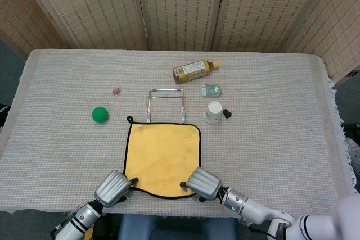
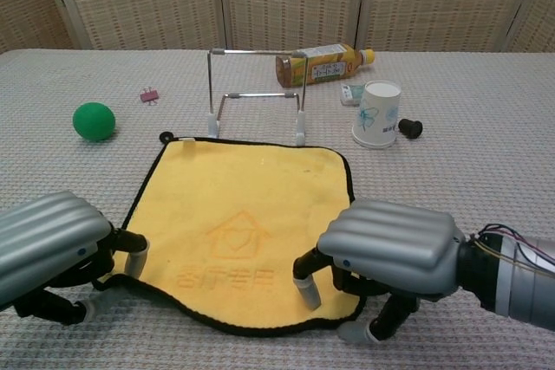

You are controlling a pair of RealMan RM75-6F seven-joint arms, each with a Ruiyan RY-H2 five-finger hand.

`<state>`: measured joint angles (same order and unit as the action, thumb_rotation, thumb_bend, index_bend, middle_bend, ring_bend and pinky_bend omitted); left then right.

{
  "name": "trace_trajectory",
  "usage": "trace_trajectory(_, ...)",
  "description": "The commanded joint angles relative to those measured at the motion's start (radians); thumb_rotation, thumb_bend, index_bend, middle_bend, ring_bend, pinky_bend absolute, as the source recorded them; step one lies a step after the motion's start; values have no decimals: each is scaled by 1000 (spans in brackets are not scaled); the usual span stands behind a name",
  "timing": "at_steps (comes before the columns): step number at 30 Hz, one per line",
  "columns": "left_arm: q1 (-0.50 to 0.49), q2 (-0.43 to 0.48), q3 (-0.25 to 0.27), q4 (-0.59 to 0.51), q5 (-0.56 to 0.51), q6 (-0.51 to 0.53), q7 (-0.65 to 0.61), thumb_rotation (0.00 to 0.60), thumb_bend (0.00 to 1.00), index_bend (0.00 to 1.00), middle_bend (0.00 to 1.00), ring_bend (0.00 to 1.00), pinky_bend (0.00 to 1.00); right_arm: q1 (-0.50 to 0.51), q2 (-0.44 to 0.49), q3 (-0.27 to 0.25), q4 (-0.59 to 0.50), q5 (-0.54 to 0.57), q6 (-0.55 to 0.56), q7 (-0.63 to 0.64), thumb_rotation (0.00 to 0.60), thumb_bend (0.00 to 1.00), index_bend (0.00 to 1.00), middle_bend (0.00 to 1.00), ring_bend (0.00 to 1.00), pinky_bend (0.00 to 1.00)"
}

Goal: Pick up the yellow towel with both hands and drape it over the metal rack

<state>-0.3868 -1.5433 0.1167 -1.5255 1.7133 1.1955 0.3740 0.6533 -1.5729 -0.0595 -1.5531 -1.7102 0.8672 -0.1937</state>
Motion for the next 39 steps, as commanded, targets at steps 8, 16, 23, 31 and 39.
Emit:
trace_trajectory(8, -18, 17, -10, -5, 34, 20, -33, 600, 475, 614, 1000, 845, 988, 2, -5, 4, 0, -6, 53, 19, 600, 503, 634, 973, 1000, 1000)
trace_trajectory(16, -73, 82, -54, -80, 42, 9, -106, 600, 475, 618, 1000, 845, 988, 0, 32, 41, -41, -17, 140, 41, 600, 518, 679, 983, 1000, 1000)
trace_trajectory(23, -139, 186, -138, -186, 12, 2, -252, 600, 475, 622, 1000, 845, 988, 6, 97, 113, -110, -4, 210, 27, 600, 522, 723, 987, 1000, 1000)
trace_trajectory(31, -201, 317, -247, -276, -49, -7, -358, 600, 475, 625, 1000, 845, 988, 19, 184, 201, -184, 37, 255, 21, 600, 531, 745, 995, 1000, 1000)
trace_trajectory(39, -250, 379, -332, -297, -156, -42, -453, 600, 475, 628, 1000, 845, 988, 13, 234, 277, -228, 104, 308, 8, 600, 532, 745, 995, 1000, 1000)
